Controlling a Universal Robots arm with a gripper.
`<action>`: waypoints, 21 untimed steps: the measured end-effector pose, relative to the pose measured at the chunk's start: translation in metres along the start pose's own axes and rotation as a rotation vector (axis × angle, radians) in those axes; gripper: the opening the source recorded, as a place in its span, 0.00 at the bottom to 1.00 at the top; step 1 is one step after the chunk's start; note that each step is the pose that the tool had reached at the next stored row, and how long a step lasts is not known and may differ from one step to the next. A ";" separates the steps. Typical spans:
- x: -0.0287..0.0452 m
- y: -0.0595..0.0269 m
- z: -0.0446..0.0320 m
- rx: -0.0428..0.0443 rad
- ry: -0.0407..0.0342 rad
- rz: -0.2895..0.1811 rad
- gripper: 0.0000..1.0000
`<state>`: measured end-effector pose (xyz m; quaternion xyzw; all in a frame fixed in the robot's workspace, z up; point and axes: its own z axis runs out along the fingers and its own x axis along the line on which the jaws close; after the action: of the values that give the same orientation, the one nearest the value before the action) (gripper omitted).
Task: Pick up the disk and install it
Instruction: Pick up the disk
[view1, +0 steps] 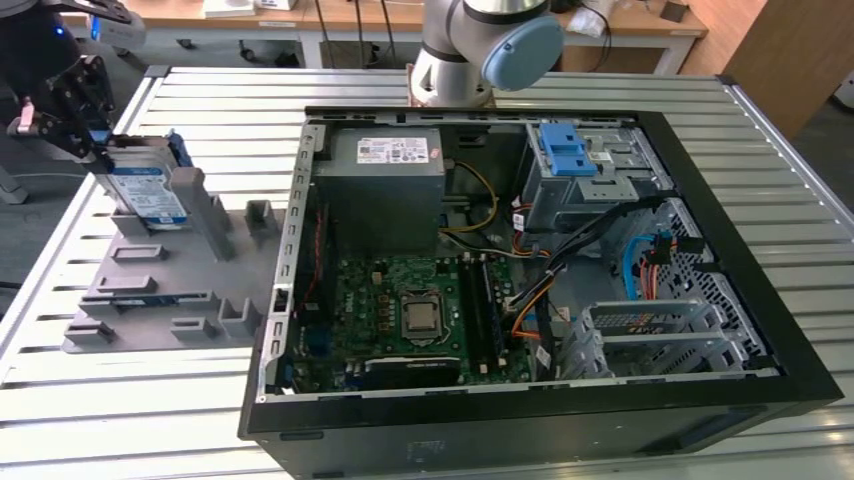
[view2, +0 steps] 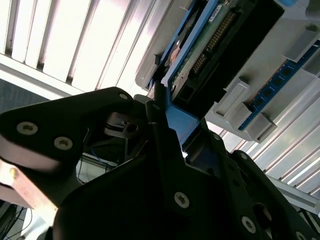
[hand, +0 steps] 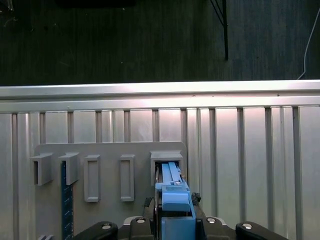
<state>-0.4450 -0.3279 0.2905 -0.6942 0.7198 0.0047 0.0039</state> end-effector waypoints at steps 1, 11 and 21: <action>0.0000 0.0000 0.0000 -0.0001 0.0000 0.000 0.36; 0.0000 0.0000 0.0001 0.0000 0.0000 0.000 0.36; 0.0000 0.0000 0.0002 0.0000 0.0000 0.000 0.44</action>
<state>-0.4450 -0.3279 0.2903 -0.6942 0.7198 0.0047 0.0039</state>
